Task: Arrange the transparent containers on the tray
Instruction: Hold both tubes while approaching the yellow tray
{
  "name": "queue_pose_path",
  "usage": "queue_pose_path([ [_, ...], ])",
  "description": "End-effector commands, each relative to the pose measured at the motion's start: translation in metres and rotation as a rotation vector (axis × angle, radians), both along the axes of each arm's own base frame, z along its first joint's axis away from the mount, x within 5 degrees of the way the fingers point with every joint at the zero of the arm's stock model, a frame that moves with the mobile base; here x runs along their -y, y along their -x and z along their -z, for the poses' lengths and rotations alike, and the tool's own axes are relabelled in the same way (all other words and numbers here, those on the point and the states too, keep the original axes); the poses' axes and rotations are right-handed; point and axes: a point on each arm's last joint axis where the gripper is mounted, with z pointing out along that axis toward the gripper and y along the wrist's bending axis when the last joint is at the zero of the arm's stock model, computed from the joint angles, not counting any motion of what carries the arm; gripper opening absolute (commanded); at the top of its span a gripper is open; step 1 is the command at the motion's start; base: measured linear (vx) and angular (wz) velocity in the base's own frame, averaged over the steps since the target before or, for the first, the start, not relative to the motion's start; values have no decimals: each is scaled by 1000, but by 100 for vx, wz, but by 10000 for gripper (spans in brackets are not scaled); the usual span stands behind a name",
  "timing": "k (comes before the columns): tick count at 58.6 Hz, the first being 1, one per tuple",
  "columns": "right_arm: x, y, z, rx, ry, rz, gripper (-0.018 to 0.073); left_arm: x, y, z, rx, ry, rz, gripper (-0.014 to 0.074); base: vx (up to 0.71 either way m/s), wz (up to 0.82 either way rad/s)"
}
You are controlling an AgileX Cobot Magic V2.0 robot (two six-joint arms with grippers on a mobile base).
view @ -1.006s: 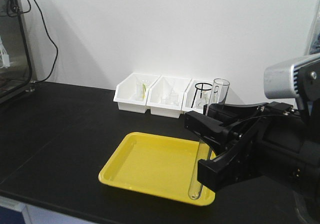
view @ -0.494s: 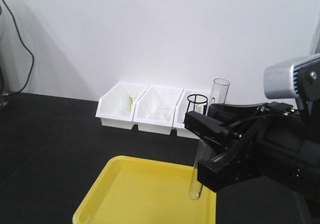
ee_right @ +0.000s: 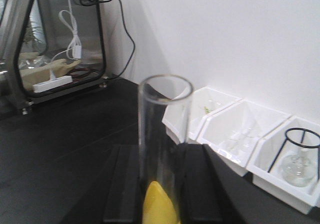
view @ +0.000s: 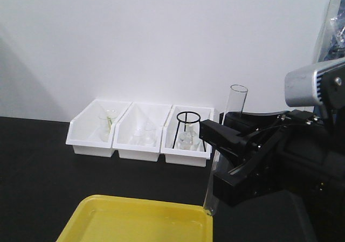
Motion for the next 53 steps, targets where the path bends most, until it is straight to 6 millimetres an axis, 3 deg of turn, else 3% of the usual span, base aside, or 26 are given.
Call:
queue_pose_path([
  [1,2,4,-22,102,-77,-16,-11,0,4,-20,113,46,12,83,14,-22],
  [53,2,5,-22,105,-80,-16,-11,0,4,-20,114,47,12,83,5,-11],
])
